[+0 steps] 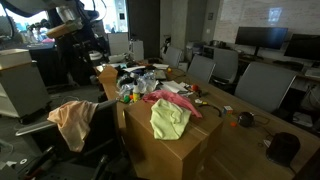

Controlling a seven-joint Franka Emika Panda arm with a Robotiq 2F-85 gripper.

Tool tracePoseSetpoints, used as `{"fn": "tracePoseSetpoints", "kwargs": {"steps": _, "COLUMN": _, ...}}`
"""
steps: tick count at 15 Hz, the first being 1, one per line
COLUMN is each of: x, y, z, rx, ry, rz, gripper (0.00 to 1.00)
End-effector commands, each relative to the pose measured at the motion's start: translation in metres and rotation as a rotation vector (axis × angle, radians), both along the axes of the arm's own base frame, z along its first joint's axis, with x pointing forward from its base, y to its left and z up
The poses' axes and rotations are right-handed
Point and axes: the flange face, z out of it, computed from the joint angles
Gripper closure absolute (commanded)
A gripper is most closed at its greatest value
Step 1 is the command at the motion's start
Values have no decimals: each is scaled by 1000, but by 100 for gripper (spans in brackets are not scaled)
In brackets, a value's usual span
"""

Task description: Pick the clothes on the box and put them on the back rest of the chair

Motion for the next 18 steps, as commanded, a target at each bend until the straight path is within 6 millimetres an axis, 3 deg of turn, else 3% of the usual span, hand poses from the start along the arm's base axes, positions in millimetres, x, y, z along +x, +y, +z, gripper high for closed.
{"fn": "tracePoseSetpoints", "kwargs": {"steps": 1, "x": 25, "y": -58, "z": 33, "rx": 37, "ry": -40, "rz": -172, "gripper": 0}}
{"fn": "tracePoseSetpoints", "kwargs": {"steps": 4, "x": 43, "y": -111, "z": 45, "rx": 100, "ry": -56, "rz": -292, "gripper": 0}}
{"fn": "tracePoseSetpoints", "kwargs": {"steps": 7, "x": 58, "y": -157, "z": 43, "rx": 180, "ry": -58, "rz": -409, "gripper": 0}}
{"fn": "tracePoseSetpoints", "kwargs": {"steps": 12, "x": 73, "y": -236, "z": 1, "rx": 308, "ry": -12, "rz": -603, "gripper": 0}}
{"fn": "tracePoseSetpoints", "kwargs": {"steps": 18, "x": 70, "y": -325, "z": -54, "rx": 462, "ry": 26, "rz": -825, "gripper": 0}}
